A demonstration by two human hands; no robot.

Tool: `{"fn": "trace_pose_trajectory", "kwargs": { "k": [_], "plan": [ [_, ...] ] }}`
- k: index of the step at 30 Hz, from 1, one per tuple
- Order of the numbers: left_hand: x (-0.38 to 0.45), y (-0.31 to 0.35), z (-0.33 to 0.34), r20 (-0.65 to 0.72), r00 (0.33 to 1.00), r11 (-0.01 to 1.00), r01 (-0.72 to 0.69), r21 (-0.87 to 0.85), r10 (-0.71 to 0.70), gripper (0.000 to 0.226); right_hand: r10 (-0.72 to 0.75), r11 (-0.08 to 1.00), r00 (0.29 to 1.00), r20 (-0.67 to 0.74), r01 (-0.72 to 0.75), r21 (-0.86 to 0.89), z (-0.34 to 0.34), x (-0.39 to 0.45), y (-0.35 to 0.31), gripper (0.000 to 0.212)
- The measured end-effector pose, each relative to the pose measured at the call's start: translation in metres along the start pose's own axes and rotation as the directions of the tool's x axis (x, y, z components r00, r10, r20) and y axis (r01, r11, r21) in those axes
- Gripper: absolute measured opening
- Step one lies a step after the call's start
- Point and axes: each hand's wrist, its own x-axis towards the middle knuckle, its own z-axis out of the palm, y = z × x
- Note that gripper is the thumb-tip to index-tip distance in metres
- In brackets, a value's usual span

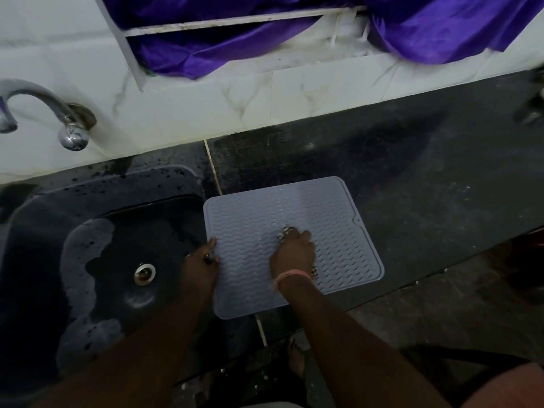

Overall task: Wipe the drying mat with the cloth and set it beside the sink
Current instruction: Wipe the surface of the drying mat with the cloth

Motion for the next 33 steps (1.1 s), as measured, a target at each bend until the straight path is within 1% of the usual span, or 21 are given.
{"fn": "trace_pose_trajectory", "kwargs": {
  "k": [3, 5, 6, 8, 9, 10, 11, 13, 14, 15, 17, 19, 21, 23, 25, 29, 31, 33],
  "plan": [
    [-0.001, -0.001, 0.000, -0.004, 1.000, 1.000, -0.022, 0.008, 0.022, 0.051, -0.123, 0.990, 0.989, 0.080, 0.128, -0.058, 0.015, -0.021, -0.024, 0.056],
    [-0.001, 0.000, 0.000, 0.009, 1.000, 1.000, -0.026, -0.001, 0.026, 0.049, -0.234, 0.970, 0.962, 0.140, 0.241, -0.037, 0.021, -0.035, -0.039, 0.056],
    [-0.002, 0.000, 0.001, 0.011, 1.000, 0.999, -0.026, -0.021, 0.026, 0.047, -0.306, 0.950, 0.934, 0.183, 0.312, -0.008, 0.023, -0.040, -0.045, 0.054],
    [-0.003, 0.001, 0.002, 0.013, 1.000, 0.999, -0.026, -0.038, 0.026, 0.044, -0.468, 0.879, 0.844, 0.264, 0.476, 0.036, 0.023, -0.047, -0.052, 0.046],
    [-0.003, 0.001, 0.002, 0.012, 0.999, 0.999, -0.034, -0.027, 0.034, 0.045, -0.512, 0.856, 0.816, 0.267, 0.511, 0.081, 0.021, -0.045, -0.049, 0.042],
    [-0.004, 0.000, 0.002, 0.008, 0.999, 0.999, -0.042, -0.001, 0.042, 0.046, -0.505, 0.863, 0.832, 0.230, 0.486, 0.139, 0.015, -0.041, -0.043, 0.038],
    [-0.003, -0.001, 0.003, 0.003, 0.999, 0.998, -0.047, 0.031, 0.047, 0.047, -0.456, 0.886, 0.875, 0.163, 0.427, 0.181, 0.008, -0.032, -0.034, 0.035],
    [-0.001, -0.003, 0.004, -0.009, 0.999, 0.997, -0.042, 0.070, 0.043, 0.049, -0.304, 0.942, 0.953, -0.009, 0.302, 0.148, -0.014, -0.008, -0.004, 0.030],
    [-0.001, -0.004, 0.006, -0.021, 0.999, 0.997, -0.040, 0.070, 0.042, 0.048, -0.220, 0.969, 0.973, -0.070, 0.227, 0.102, -0.027, 0.007, 0.016, 0.028],
    [-0.001, -0.006, 0.008, -0.034, 0.999, 0.997, -0.038, 0.069, 0.040, 0.048, -0.132, 0.987, 0.986, -0.106, 0.140, 0.073, -0.037, 0.023, 0.037, 0.026],
    [-0.001, -0.011, 0.010, -0.033, 0.999, 0.996, -0.028, 0.084, 0.031, 0.047, 0.029, 0.999, 0.989, -0.148, -0.026, 0.025, -0.055, 0.050, 0.073, 0.028],
    [0.000, -0.014, 0.011, -0.035, 0.999, 0.994, -0.028, 0.107, 0.032, 0.048, 0.102, 0.995, 0.985, -0.137, -0.104, -0.007, -0.056, 0.061, 0.089, 0.030],
    [0.000, -0.014, 0.011, -0.039, 0.999, 0.993, -0.030, 0.110, 0.034, 0.048, 0.108, 0.993, 0.984, -0.142, -0.114, -0.032, -0.046, 0.054, 0.081, 0.030],
    [-0.001, -0.014, 0.011, -0.046, 0.997, 0.992, -0.056, 0.110, 0.062, 0.048, 0.088, 0.995, 0.983, -0.160, -0.094, -0.028, -0.035, 0.042, 0.065, 0.029],
    [0.002, -0.016, 0.010, -0.047, 0.997, 0.992, -0.056, 0.111, 0.061, 0.048, 0.026, 1.000, 0.991, -0.134, -0.026, 0.002, -0.026, 0.026, 0.048, 0.030],
    [0.000, -0.010, 0.010, -0.035, 0.999, 0.997, -0.026, 0.071, 0.029, 0.046, -0.099, 0.994, 0.995, -0.003, 0.099, 0.038, -0.005, -0.013, 0.007, 0.036],
    [-0.001, -0.008, 0.011, -0.044, 0.999, 0.998, -0.007, 0.060, 0.010, 0.046, -0.195, 0.980, 0.979, 0.066, 0.191, 0.063, 0.005, -0.028, -0.011, 0.039],
    [0.000, -0.009, 0.012, -0.033, 0.999, 1.000, 0.007, 0.018, -0.006, 0.045, -0.293, 0.955, 0.947, 0.130, 0.283, 0.090, 0.009, -0.033, -0.020, 0.040]
  ]
}}
